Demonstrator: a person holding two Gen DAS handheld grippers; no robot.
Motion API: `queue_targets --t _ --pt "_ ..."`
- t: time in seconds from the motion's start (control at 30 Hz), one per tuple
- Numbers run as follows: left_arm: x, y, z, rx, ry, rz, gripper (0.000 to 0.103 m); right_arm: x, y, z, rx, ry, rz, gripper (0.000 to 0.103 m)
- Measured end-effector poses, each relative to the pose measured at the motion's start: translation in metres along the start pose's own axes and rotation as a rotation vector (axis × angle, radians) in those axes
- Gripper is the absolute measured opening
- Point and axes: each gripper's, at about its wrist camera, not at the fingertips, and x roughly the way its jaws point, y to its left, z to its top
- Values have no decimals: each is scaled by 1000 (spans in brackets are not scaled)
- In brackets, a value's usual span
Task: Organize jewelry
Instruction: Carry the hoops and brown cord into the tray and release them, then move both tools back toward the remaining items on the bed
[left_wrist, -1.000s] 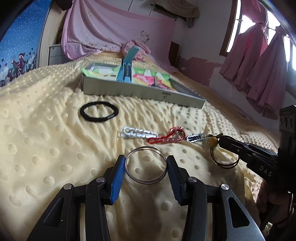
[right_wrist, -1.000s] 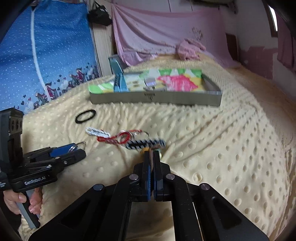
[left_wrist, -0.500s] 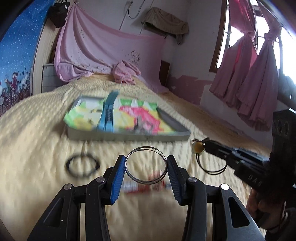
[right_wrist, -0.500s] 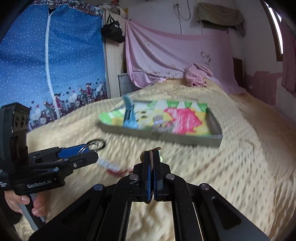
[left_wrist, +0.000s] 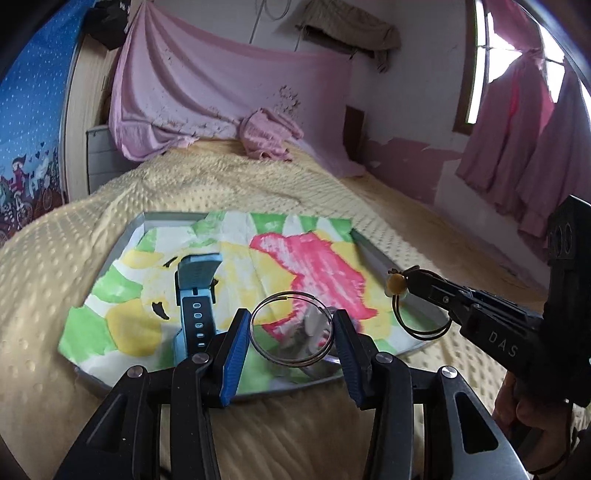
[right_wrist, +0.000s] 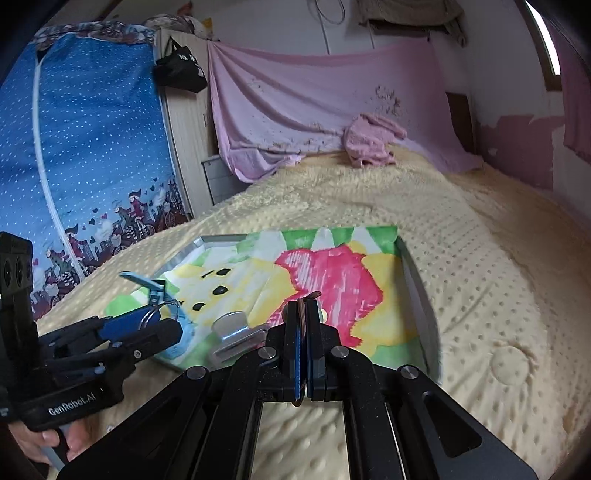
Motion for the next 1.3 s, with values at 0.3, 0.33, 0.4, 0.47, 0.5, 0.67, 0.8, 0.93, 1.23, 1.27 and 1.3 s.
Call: queue_targets --t 0.3,0.33,0.4,0.47,0.5,0.67,0.8,0.93,1.23,1.27,1.3 --pt "21 5 -8 -6 75 27 43 40 0 -21 11 112 -8 3" --pt "20 4 -8 -6 75 27 43 42 -1 -23 18 122 -10 3" --pt "18 4 -9 -18 73 17 44 43 -3 -25 25 128 -9 3" --pt "17 5 -11 -26 78 16 44 43 -5 -27 35 139 -6 3" --pt "15 5 -12 -27 75 20 47 42 -5 -29 38 145 -7 4" --pt "4 4 -16 -31 39 27 57 31 -9 -36 45 131 -10 21" --pt "-8 2 -18 -24 5 28 65 14 -11 -38 58 83 -15 31" --pt "-30 2 -22 -32 -61 22 73 -9 -9 -39 59 13 -33 40" --pt "-91 4 -35 -35 -197 24 98 -88 10 -45 43 -192 -71 67" --pt "-96 4 -37 -33 -203 25 98 -96 12 -46 43 -210 -71 70" --pt "-102 4 -40 -33 -213 29 99 -102 15 -48 41 -224 -70 72"
